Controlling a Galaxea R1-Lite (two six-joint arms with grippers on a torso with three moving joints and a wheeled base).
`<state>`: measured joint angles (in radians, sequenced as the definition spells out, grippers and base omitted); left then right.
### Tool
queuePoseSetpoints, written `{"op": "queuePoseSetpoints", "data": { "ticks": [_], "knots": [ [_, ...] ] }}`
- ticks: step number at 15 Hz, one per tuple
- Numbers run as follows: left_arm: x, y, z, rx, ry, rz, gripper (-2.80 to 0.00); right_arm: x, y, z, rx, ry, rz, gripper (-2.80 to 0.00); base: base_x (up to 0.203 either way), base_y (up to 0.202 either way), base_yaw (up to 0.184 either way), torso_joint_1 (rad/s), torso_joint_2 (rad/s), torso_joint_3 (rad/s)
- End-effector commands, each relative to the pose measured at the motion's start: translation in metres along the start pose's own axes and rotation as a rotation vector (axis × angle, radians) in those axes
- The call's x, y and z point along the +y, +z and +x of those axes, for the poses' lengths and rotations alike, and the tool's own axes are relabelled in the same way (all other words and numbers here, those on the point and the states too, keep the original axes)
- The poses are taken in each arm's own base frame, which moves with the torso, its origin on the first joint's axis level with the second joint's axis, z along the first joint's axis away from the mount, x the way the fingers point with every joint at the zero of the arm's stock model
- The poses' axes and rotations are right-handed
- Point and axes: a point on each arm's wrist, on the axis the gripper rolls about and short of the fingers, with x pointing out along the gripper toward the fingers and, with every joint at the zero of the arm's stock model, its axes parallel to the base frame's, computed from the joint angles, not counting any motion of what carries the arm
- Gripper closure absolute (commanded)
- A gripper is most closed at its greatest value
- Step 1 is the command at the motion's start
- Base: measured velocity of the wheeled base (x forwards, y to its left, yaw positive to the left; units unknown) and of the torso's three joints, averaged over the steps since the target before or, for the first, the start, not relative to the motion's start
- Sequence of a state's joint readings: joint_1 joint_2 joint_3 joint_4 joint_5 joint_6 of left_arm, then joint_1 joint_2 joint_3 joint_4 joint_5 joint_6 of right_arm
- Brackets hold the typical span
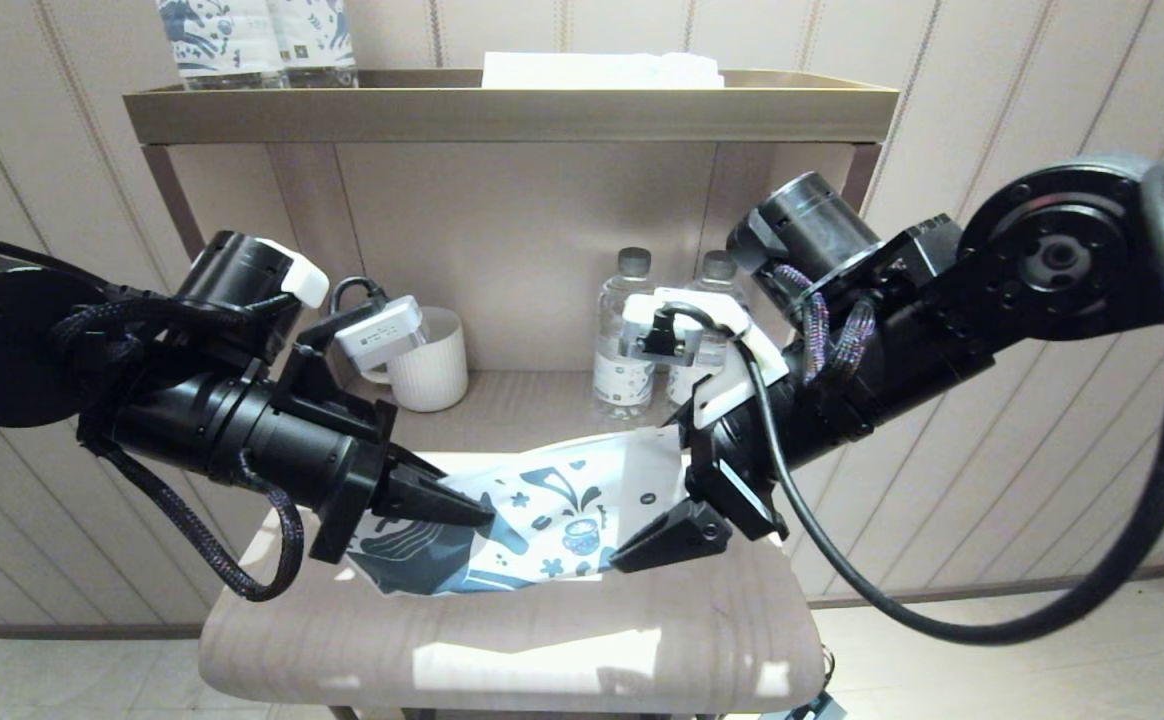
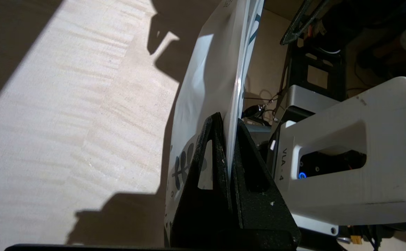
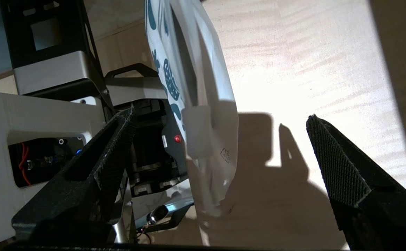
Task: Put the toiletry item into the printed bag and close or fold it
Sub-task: Hand it to the other hand
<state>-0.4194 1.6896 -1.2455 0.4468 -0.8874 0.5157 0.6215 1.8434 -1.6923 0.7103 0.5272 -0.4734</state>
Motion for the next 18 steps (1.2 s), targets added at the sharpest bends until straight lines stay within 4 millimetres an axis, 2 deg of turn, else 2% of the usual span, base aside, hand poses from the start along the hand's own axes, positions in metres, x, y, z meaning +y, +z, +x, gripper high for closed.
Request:
{"op": "queuePoseSetpoints", "data": {
  "ticks": [1,2,16,17,18],
  "knots": [
    [-0.0005,0.0000,0.0000,-0.001,-0.006,0.002,0.00,-0.0018,0.0013,0.0023,-0.009,0.000,0.001,-2.80,0.000,0.000,0.000,0.000,0.00,0.000],
    [-0.0006,-0.0006,-0.0003,-0.001,-0.005,0.000,0.00,-0.0025,0.0024,0.0039,-0.018,-0.001,0.010,0.00,0.000,0.000,0.000,0.000,0.00,0.000],
    [-0.0014,-0.0024,0.0004,0.004,-0.010,-0.008,0.00,-0.0008,0.0013,0.0064,-0.031,0.047,0.011,0.00,0.000,0.000,0.000,0.000,0.00,0.000],
    [-0.0021,-0.0037,0.0005,0.006,-0.010,-0.009,-2.80,-0.0012,0.0021,0.0061,-0.033,0.045,0.010,0.00,0.000,0.000,0.000,0.000,0.00,0.000],
    [-0.0015,-0.0026,0.0004,0.003,-0.010,-0.003,-2.80,-0.0010,0.0018,0.0067,-0.032,0.046,0.010,0.00,0.000,0.000,0.000,0.000,0.00,0.000]
  ]
}}
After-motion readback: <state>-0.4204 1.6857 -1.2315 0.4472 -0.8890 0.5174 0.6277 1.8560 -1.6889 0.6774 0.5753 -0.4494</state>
